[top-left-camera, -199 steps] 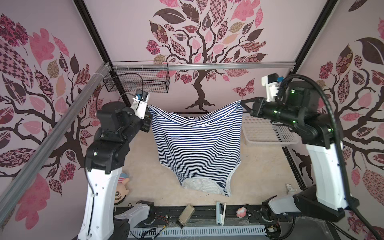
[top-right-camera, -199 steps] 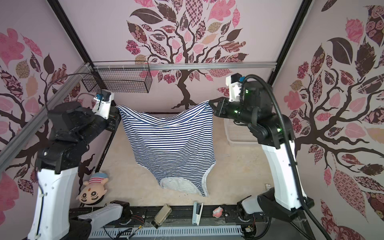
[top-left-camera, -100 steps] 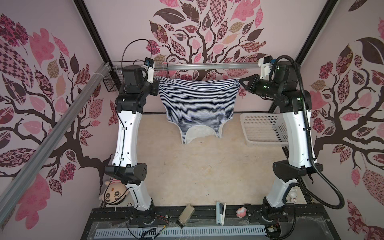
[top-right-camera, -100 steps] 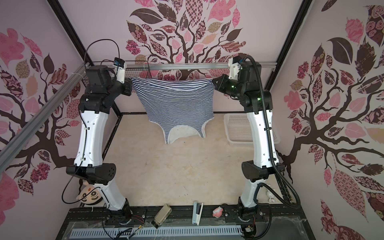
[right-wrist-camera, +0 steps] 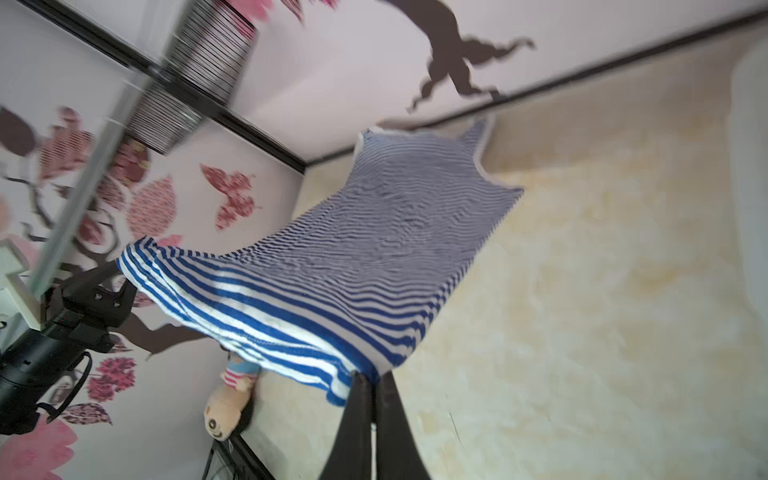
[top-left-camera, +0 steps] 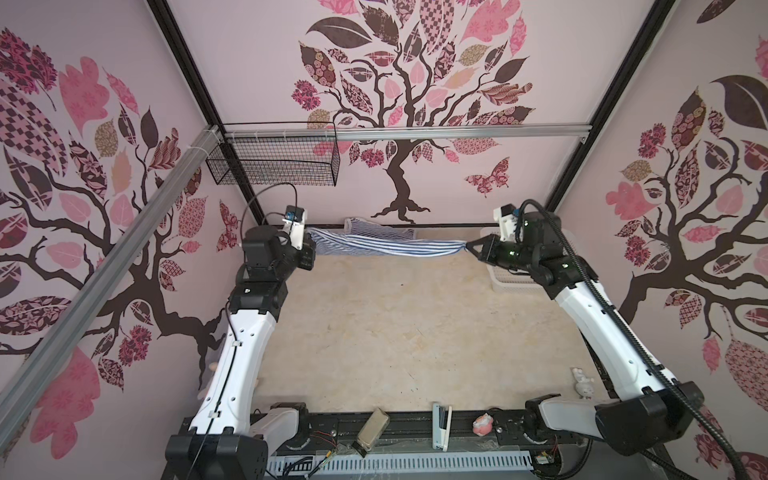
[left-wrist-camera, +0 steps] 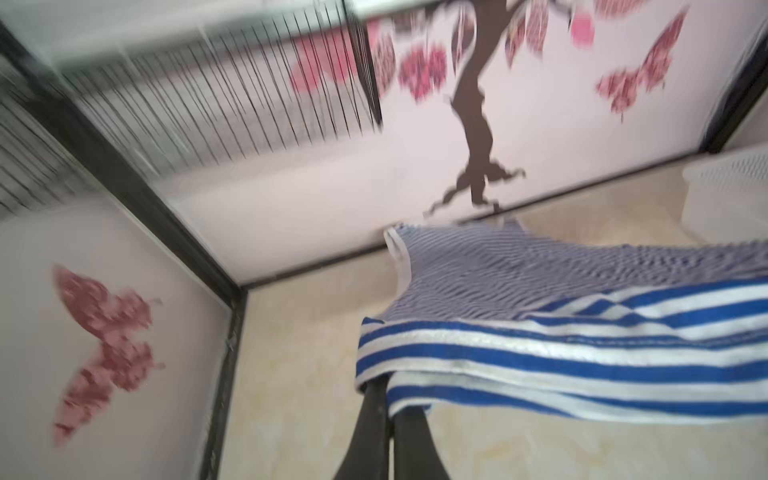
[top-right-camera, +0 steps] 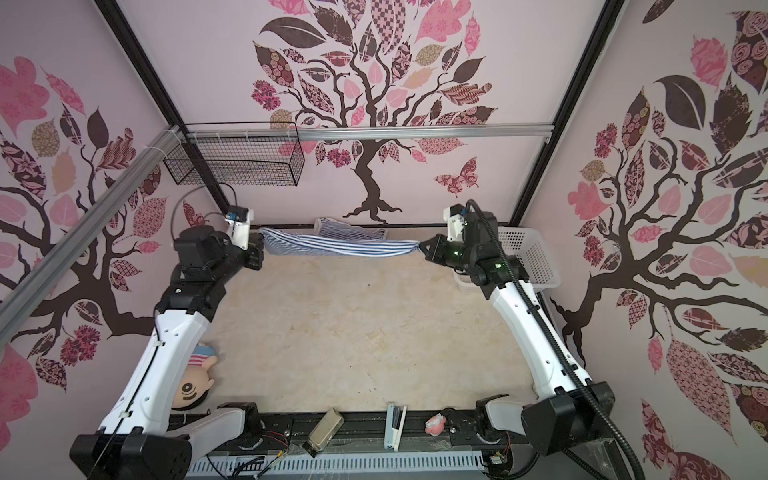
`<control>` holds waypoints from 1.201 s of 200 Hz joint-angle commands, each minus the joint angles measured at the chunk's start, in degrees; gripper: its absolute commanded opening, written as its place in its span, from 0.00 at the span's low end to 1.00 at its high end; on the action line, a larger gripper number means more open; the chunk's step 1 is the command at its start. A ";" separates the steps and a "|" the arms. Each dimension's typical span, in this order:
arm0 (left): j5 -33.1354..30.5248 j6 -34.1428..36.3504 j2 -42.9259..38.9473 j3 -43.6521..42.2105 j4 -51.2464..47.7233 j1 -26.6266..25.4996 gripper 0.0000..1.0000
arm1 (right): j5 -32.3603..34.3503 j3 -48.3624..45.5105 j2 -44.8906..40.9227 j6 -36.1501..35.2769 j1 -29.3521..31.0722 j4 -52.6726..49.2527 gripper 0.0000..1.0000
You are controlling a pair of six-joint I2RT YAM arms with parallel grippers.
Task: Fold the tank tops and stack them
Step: 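Swing the hanging tank top down and lay it flat with both grippers, then open both grippers and release the hem of the flattened tank top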
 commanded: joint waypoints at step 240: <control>3.17 36.57 -11.15 -29.94 -28.92 -5.77 0.30 | 2.53 -37.50 -15.77 2.97 0.08 -5.73 0.41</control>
